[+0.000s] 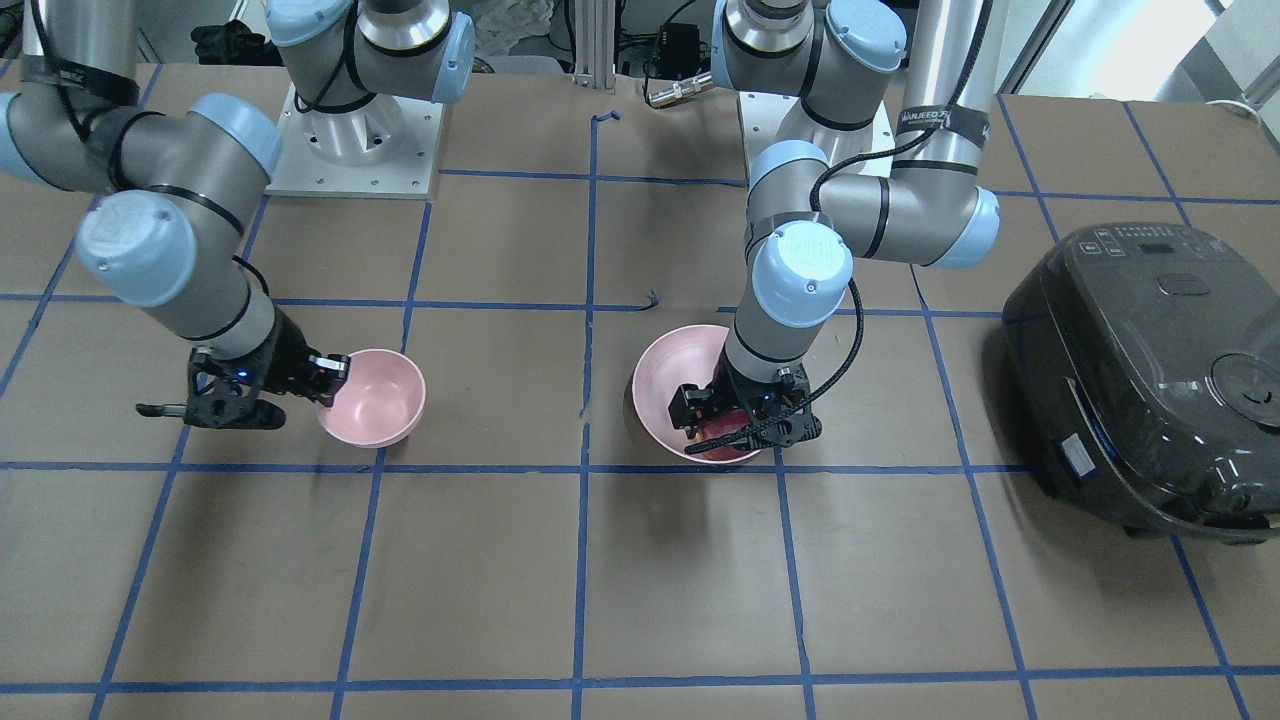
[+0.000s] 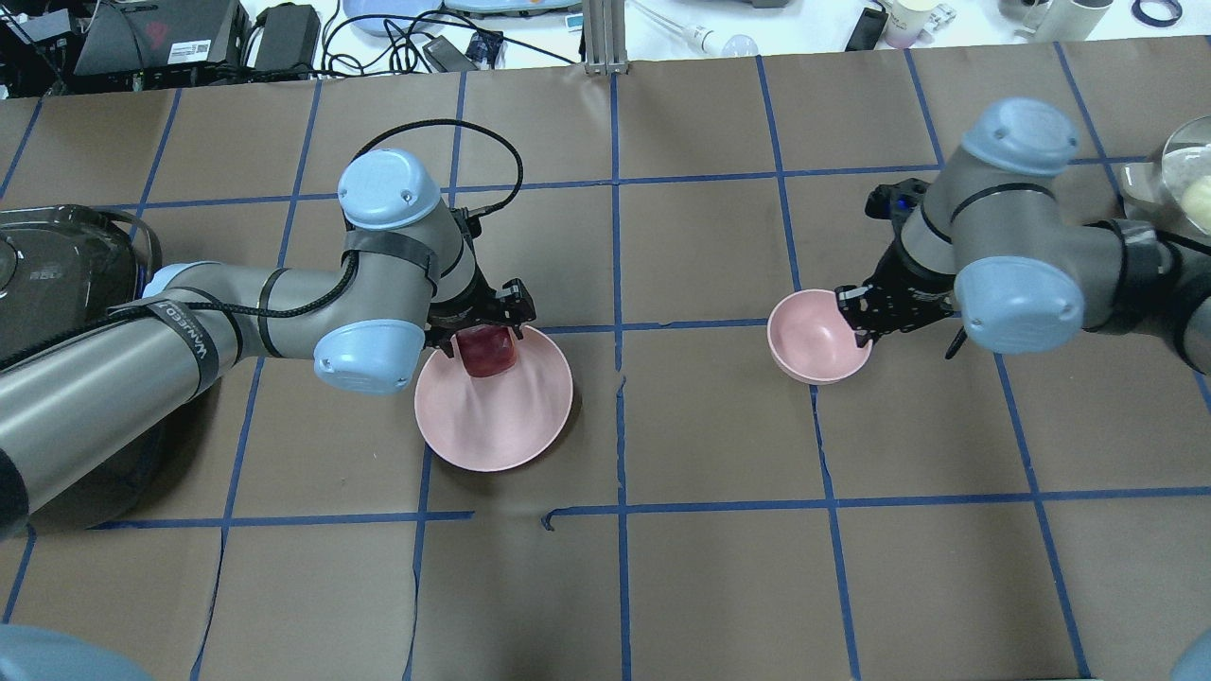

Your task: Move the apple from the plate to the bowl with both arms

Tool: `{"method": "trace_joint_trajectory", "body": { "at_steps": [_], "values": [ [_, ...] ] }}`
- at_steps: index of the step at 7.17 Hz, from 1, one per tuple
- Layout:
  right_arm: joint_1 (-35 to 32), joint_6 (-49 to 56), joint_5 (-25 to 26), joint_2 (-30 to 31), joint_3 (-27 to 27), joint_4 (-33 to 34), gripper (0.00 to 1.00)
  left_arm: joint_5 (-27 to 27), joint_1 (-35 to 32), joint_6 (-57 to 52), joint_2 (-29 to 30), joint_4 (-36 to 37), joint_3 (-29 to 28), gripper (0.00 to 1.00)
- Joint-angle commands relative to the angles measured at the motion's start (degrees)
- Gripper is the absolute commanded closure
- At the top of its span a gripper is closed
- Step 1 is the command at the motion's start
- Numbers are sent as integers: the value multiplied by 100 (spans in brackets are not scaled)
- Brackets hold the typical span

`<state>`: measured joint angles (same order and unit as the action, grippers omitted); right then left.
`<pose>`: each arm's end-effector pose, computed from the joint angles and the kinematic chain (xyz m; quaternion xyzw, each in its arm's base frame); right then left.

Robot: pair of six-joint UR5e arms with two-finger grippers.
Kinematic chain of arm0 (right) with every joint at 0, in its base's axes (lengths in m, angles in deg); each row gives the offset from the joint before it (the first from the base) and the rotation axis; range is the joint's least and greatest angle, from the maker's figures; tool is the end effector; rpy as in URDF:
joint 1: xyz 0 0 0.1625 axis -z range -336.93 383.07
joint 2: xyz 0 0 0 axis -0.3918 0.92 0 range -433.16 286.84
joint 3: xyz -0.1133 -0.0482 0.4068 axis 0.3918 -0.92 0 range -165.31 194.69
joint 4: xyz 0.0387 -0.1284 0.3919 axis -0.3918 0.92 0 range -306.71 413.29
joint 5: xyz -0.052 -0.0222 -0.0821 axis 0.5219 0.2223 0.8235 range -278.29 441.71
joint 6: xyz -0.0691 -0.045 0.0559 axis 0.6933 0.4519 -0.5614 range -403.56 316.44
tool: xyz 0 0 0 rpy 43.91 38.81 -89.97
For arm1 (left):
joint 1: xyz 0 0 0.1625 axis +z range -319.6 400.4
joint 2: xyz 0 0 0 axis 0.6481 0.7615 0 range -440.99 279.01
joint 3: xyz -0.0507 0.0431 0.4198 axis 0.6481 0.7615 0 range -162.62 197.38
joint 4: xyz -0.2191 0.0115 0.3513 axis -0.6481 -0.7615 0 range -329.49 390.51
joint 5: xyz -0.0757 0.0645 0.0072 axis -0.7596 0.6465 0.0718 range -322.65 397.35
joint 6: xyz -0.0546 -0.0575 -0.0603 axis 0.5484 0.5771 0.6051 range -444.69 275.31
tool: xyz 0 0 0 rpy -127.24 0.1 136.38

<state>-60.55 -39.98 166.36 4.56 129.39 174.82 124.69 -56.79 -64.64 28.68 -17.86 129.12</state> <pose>0.0869 -0.5063 0.2337 0.0266 0.9974 0.0433 0.0506 -0.2040 -0.5158 0.2042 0.1120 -0.9934 -0.0036 0.0231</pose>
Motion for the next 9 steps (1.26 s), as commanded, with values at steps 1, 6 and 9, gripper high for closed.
{"method": "trace_joint_trajectory", "body": {
  "at_steps": [1,6,9],
  "values": [
    [-924,-890,-272,-90,-17,90,100,11,-37,-167,37,2,-30,42],
    [-1042,-771,-186,-178,-34,169,19,-32,-133,-362,-200,-15,-196,91],
    [-875,-701,446,32,-1906,-1341,0,-443,-616,153,-130,-332,-731,96]
  ]
}}
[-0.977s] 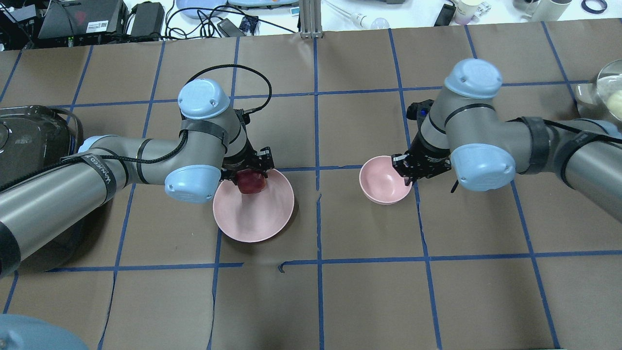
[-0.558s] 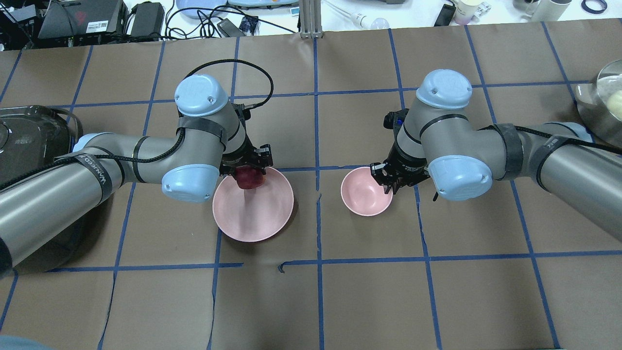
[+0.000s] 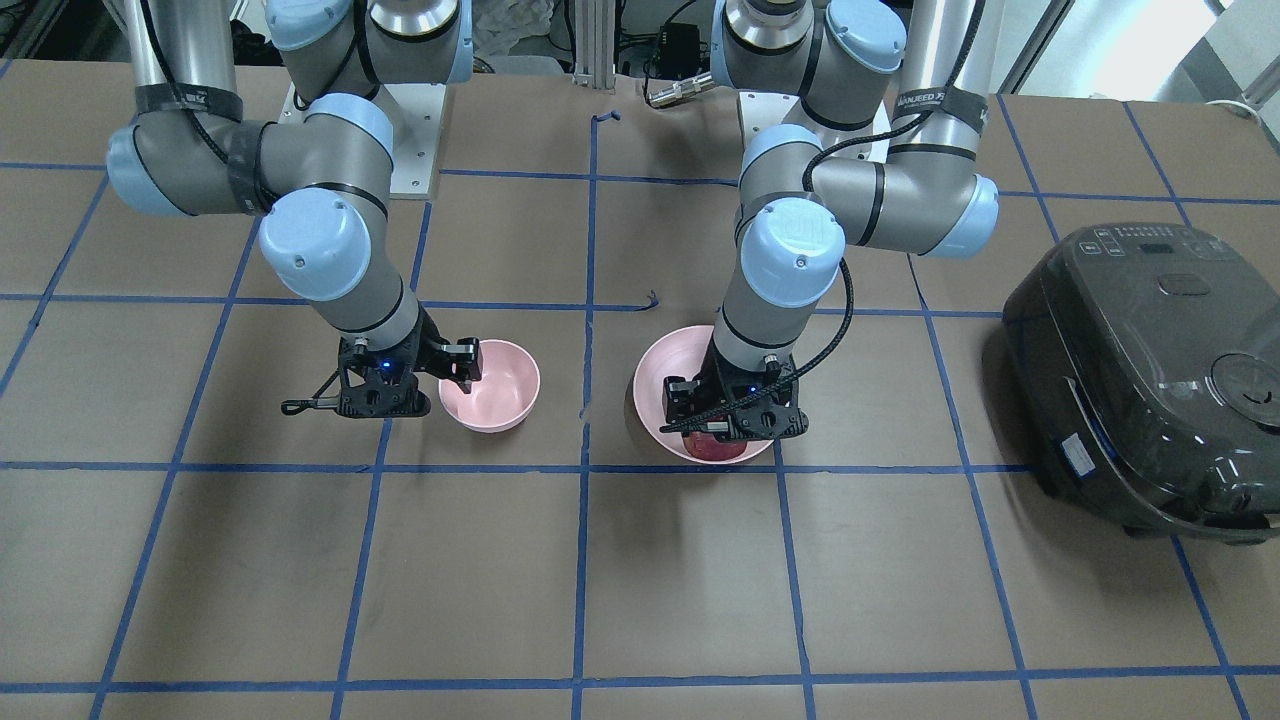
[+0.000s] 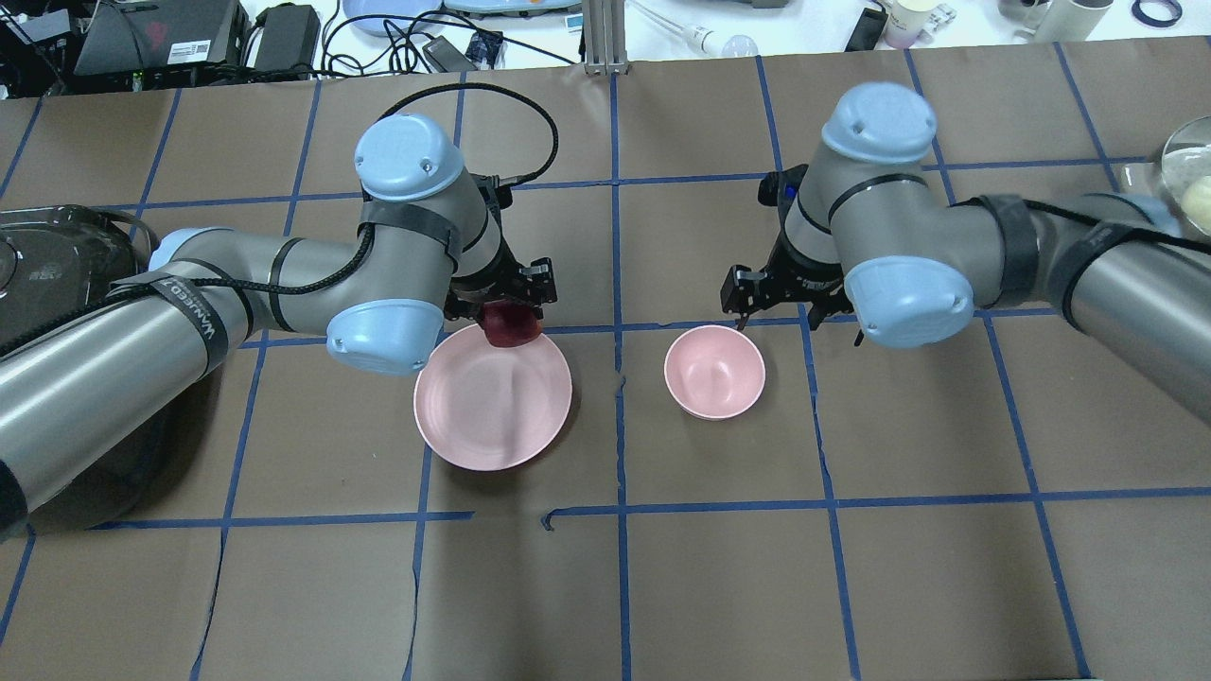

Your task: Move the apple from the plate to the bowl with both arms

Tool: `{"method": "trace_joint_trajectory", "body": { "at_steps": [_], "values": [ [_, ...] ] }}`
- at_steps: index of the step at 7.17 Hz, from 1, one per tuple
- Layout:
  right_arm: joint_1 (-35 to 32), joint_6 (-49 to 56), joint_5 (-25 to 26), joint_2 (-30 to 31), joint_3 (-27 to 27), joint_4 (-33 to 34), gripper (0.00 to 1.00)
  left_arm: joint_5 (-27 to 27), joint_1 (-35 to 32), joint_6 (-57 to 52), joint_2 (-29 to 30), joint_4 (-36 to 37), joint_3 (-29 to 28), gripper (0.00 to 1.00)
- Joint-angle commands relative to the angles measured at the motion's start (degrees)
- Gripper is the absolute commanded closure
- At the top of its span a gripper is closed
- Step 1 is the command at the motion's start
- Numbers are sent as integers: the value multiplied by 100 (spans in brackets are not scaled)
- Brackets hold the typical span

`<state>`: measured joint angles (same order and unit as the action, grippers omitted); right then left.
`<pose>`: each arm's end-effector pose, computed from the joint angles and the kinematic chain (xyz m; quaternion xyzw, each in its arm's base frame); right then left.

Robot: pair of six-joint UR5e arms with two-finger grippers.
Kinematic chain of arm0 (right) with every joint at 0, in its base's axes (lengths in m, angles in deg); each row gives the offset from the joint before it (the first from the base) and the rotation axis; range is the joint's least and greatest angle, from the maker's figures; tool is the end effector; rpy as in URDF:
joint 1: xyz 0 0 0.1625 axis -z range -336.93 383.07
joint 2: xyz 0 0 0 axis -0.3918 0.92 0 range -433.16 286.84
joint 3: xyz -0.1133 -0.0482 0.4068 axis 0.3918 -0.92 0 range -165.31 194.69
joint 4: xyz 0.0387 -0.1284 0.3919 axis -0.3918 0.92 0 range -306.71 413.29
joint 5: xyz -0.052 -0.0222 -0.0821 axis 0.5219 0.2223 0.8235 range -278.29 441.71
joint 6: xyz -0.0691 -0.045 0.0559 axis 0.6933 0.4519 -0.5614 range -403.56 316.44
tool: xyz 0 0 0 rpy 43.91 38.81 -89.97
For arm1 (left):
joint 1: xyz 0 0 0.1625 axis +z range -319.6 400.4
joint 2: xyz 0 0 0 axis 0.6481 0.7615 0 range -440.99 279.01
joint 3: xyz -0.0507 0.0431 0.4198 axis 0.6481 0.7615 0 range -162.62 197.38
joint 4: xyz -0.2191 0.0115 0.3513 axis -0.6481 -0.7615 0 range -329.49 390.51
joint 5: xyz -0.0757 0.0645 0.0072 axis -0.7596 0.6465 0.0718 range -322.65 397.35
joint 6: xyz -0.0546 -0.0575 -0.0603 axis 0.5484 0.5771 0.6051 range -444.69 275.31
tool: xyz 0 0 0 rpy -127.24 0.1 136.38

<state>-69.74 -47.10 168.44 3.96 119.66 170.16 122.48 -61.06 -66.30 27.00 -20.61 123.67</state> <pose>0.1653 -0.5320 0.2925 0.0066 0.9995 0.0101 0.0280 -0.2507 -0.5233 0.2549 0.0587 -0.9966 0.0278 0.0514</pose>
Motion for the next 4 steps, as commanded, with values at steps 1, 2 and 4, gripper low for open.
{"method": "trace_joint_trajectory", "body": {
  "at_steps": [1,2,4],
  "values": [
    [43,11,405,110,-1821,-1816,0,-573,-346,741,46,-65,-318,100],
    [43,2,502,188,-2457,-2600,0,-611,-591,1189,99,-39,-389,100],
    [43,2,538,530,-2709,-2783,0,-891,-945,1789,239,-4,-748,100]
  ]
}}
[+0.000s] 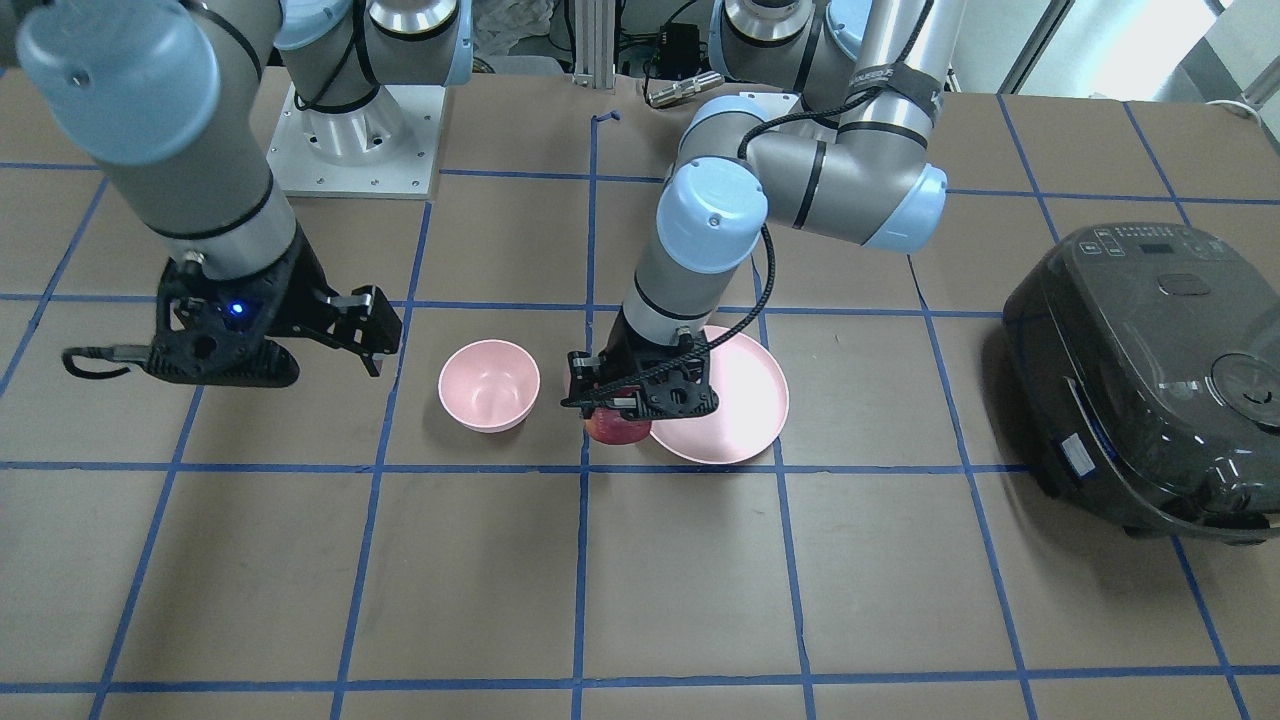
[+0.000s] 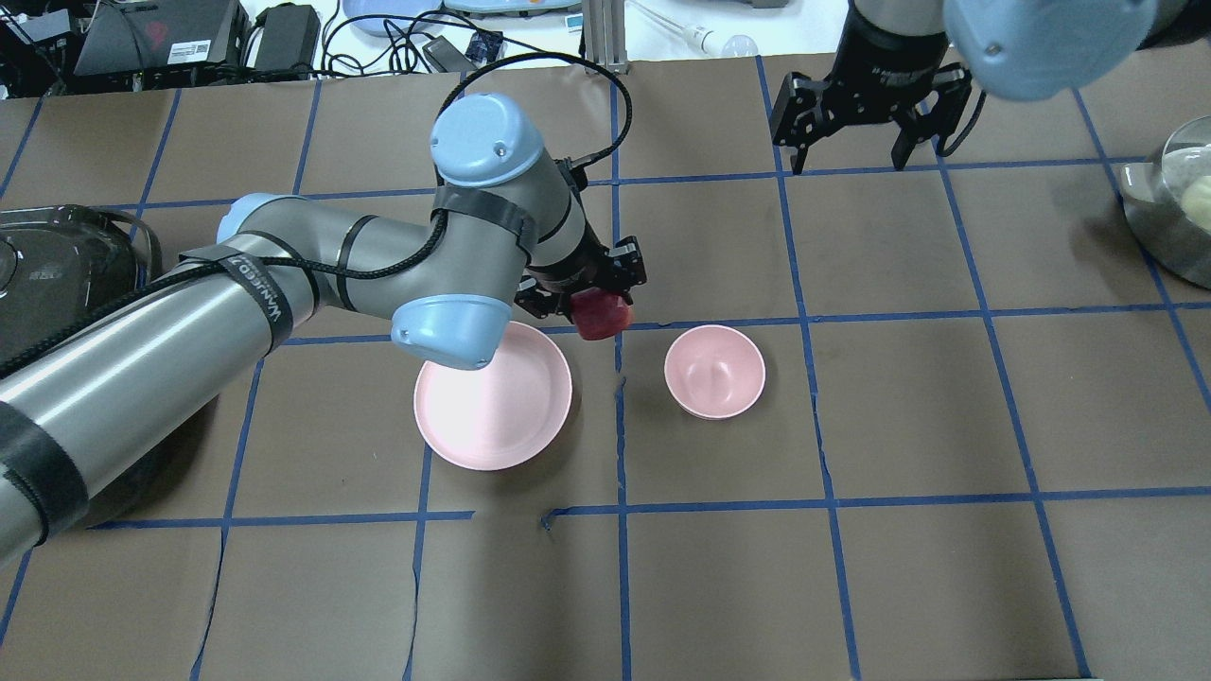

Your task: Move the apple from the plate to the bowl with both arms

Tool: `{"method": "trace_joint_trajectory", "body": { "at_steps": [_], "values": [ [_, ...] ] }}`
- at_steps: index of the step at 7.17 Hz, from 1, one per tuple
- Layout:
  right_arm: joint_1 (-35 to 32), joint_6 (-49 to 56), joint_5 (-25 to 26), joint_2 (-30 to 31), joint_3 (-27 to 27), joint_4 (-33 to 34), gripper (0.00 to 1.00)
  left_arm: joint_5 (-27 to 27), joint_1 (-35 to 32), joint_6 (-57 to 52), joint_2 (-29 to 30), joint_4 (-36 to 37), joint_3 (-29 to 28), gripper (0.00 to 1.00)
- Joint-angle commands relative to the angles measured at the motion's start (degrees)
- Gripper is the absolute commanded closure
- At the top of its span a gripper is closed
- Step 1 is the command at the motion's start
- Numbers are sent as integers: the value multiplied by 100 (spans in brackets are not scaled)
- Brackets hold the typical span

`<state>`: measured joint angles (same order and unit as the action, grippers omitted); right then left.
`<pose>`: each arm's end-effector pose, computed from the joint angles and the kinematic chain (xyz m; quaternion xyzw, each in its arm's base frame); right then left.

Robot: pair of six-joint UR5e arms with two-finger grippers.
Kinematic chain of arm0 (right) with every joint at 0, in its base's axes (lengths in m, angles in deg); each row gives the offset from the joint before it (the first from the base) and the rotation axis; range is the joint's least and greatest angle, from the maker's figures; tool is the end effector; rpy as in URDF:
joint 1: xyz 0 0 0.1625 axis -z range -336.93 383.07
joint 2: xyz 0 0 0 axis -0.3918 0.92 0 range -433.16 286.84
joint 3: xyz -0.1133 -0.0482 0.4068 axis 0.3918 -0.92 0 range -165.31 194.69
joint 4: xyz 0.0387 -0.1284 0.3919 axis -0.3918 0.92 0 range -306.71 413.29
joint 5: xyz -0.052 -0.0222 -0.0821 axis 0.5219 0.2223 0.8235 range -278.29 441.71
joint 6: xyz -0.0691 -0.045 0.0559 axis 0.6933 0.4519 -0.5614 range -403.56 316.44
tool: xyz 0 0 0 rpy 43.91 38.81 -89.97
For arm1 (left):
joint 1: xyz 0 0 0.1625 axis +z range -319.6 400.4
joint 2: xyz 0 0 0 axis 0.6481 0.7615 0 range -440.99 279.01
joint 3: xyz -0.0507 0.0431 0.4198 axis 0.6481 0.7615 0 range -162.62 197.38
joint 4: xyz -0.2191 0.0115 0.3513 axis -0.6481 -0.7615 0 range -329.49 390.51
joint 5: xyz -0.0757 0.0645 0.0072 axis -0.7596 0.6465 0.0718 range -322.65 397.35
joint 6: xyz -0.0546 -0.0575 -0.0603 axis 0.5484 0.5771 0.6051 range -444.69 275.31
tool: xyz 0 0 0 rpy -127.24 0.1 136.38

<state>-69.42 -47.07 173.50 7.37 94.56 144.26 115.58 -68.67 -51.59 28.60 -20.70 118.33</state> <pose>0.1546 -0.5584 0.4896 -0.0091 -0.9997 0.0150 0.0148 -0.3389 -0.5102 0.2814 0.1139 -0.9856 0.0193 0.1234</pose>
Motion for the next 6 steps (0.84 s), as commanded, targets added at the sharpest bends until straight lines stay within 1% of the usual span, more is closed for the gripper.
{"method": "trace_joint_trajectory", "body": {
  "at_steps": [1,2,4,5,6],
  "values": [
    [-50,-97,32,252,-112,-158,0,-455,-306,789,114,-12,-364,100],
    [-51,-176,32,305,-59,-97,0,-449,-534,1099,254,23,-400,100],
    [-50,-203,32,472,125,-44,1,-396,-737,1154,465,128,-418,100],
    [-51,-212,41,473,135,-26,1,-379,-860,1311,579,294,-418,100],
    [-51,-221,23,473,135,-26,1,-370,-888,1295,685,313,-418,100]
  ]
}}
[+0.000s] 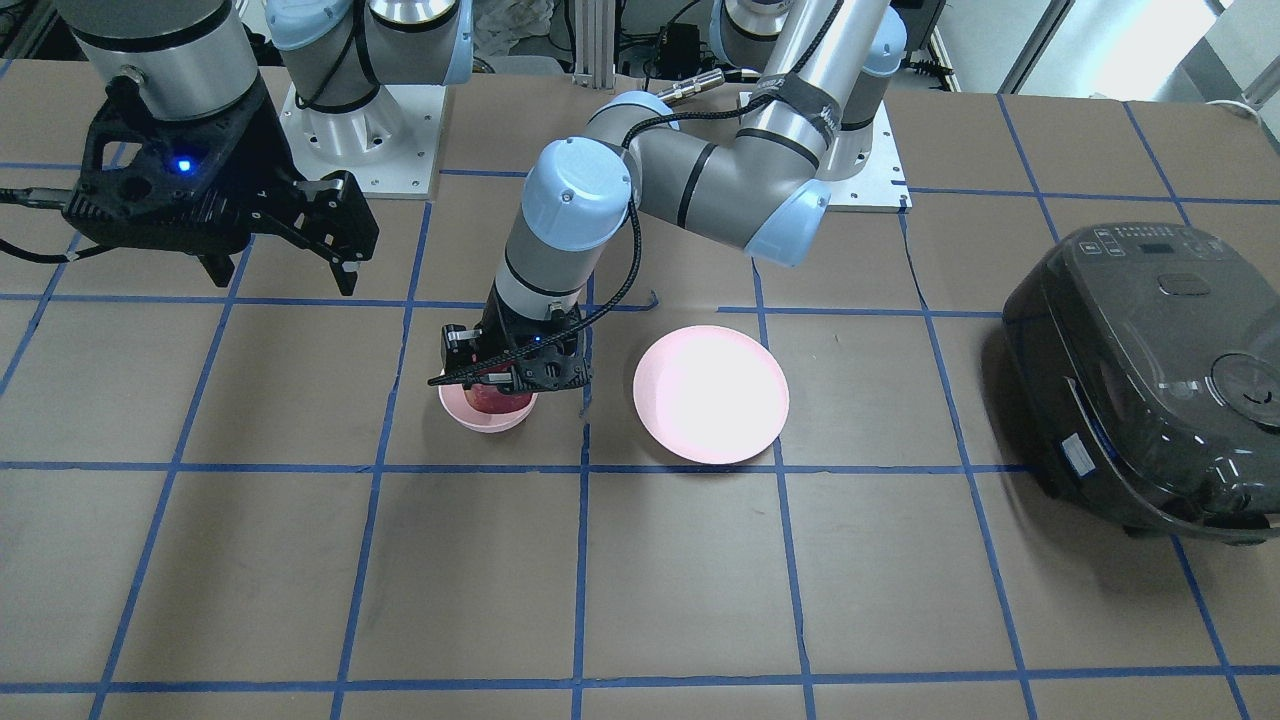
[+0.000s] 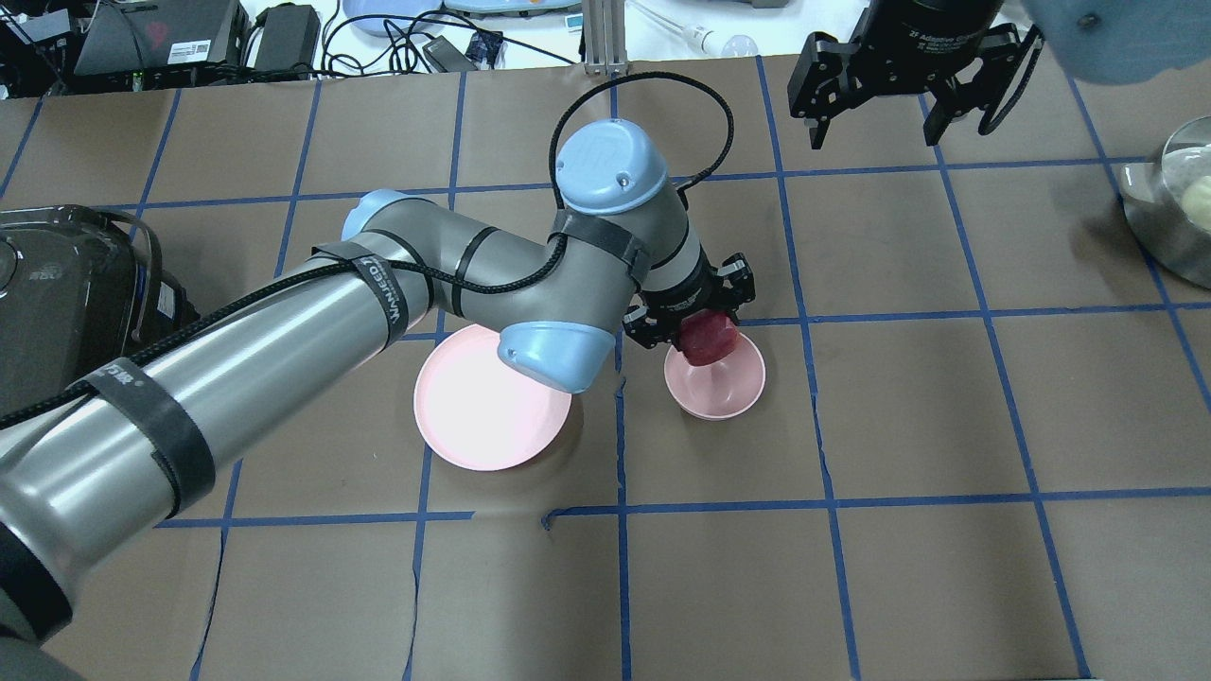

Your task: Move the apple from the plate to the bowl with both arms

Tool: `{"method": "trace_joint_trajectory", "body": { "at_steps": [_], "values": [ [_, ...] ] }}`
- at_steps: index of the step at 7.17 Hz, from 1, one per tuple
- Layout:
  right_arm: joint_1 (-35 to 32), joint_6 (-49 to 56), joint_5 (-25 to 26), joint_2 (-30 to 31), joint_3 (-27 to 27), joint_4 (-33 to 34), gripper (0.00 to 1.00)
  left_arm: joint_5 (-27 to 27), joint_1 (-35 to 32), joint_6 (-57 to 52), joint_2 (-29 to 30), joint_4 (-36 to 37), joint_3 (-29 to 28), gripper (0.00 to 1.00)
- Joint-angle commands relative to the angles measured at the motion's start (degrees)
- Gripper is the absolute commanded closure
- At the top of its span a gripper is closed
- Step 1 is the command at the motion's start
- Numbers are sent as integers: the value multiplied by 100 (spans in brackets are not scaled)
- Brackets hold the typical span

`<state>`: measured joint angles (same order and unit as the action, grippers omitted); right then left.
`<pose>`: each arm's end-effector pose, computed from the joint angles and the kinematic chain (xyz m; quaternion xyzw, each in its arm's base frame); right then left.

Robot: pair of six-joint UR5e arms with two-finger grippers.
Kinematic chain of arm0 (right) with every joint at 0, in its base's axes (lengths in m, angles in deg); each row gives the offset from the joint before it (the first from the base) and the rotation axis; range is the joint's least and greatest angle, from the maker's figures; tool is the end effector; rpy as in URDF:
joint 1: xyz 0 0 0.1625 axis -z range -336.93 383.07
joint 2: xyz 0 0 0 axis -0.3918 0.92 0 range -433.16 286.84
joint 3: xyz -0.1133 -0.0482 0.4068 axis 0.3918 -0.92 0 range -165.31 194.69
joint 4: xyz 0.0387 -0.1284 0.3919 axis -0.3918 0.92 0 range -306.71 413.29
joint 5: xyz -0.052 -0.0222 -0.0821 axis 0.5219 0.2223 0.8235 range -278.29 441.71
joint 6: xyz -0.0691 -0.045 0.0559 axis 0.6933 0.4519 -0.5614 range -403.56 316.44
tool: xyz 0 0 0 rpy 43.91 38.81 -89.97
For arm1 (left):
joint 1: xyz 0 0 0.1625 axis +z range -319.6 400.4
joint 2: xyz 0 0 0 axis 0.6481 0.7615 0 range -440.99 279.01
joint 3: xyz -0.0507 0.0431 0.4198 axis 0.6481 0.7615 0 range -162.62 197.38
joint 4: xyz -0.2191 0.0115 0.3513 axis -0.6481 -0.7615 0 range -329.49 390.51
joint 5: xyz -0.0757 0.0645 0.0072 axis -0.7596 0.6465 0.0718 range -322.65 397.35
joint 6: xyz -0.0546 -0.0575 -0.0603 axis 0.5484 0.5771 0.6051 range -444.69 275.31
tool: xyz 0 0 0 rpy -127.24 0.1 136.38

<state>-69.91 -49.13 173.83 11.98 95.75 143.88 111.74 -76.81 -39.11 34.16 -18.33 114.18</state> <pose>0.1573 -0.5272 0.5228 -0.0233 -0.9987 0.0420 0.0154 -0.4291 -0.4846 0.2609 0.1469 -0.9766 -0.0163 0.1562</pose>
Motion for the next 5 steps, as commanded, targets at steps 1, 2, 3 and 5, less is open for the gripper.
{"method": "trace_joint_trajectory", "body": {
  "at_steps": [1,2,3,5],
  "values": [
    [-1,-14,-10,12,16,11,0,14,-74,55,183,76,-3,100],
    [-1,3,-19,12,24,11,0,14,-109,38,288,59,23,81],
    [-1,4,-28,12,16,11,0,144,-144,12,341,58,23,71],
    [-1,3,-37,3,16,11,0,339,-197,72,429,58,23,19]
  ]
}}
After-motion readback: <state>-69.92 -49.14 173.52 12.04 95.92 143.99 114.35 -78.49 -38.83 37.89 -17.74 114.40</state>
